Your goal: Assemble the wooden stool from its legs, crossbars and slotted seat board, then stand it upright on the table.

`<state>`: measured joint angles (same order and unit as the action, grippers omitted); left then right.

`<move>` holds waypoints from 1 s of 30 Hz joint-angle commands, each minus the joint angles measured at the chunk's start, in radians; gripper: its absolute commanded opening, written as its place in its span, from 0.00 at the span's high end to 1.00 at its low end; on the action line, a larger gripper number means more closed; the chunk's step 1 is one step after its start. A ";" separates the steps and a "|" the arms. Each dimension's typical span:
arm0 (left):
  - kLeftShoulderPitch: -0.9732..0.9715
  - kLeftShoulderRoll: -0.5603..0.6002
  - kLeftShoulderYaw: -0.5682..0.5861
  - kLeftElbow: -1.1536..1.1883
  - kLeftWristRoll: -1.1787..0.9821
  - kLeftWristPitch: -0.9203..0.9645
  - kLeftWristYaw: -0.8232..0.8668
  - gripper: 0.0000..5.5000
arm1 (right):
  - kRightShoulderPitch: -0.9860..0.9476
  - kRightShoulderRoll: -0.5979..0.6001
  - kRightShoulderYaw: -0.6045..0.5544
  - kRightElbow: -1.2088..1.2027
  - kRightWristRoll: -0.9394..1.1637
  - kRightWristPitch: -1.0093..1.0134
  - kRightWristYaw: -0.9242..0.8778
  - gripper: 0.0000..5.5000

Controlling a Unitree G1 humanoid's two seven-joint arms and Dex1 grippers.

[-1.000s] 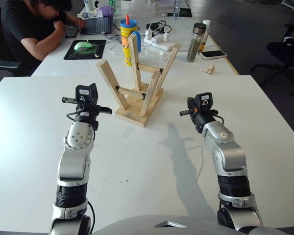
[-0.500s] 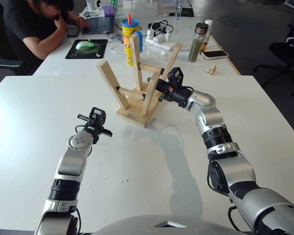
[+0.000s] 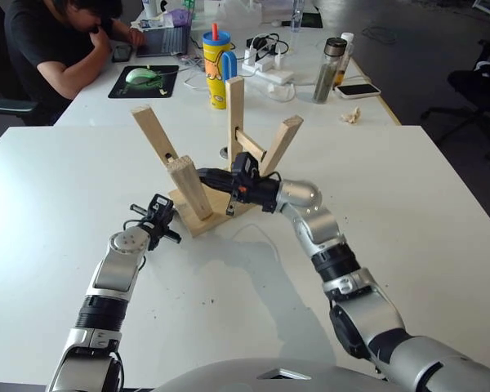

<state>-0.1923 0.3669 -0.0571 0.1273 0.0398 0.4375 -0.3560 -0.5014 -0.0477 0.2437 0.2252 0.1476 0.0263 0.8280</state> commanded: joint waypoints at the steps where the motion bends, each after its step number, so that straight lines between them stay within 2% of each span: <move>1: 0.039 -0.021 -0.001 -0.055 -0.016 0.010 0.001 1.00 | 0.235 -0.048 -0.034 -0.309 0.063 0.201 -0.097 1.00; 3: 0.066 -0.029 0.003 -0.074 -0.023 0.005 0.004 1.00 | 0.348 -0.101 -0.078 -0.388 0.072 0.282 -0.133 1.00; 6: 0.079 -0.028 0.004 -0.086 -0.031 0.007 -0.003 1.00 | 0.361 -0.188 -0.189 -0.239 -0.022 0.297 -0.276 1.00; 9: 0.059 -0.017 0.007 -0.064 -0.028 0.004 -0.011 1.00 | 0.223 -0.249 -0.207 0.021 -0.099 0.217 -0.347 1.00; 13: 0.006 0.006 0.006 -0.023 -0.018 0.012 -0.030 1.00 | -0.017 -0.241 -0.177 0.418 -0.164 0.060 -0.366 1.00; 18: 0.003 0.068 -0.027 -0.048 0.011 0.065 -0.083 1.00 | -0.186 -0.230 -0.149 0.768 -0.232 -0.098 -0.398 1.00; 23: 0.051 0.143 -0.079 -0.138 0.026 0.128 -0.172 1.00 | -0.242 -0.226 -0.137 0.931 -0.249 -0.210 -0.310 1.00; 28: 0.092 0.220 -0.151 -0.224 0.026 0.204 -0.274 1.00 | -0.247 -0.214 -0.123 0.996 -0.269 -0.323 -0.238 1.00; 30: 0.079 0.216 -0.155 -0.218 0.020 0.202 -0.279 1.00 | -0.240 -0.202 -0.119 1.006 -0.268 -0.368 -0.188 1.00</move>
<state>-0.1348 0.5733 -0.1812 -0.1088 0.0596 0.6055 -0.6044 -0.7409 -0.2727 0.1147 1.2065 -0.1097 -0.3105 0.5889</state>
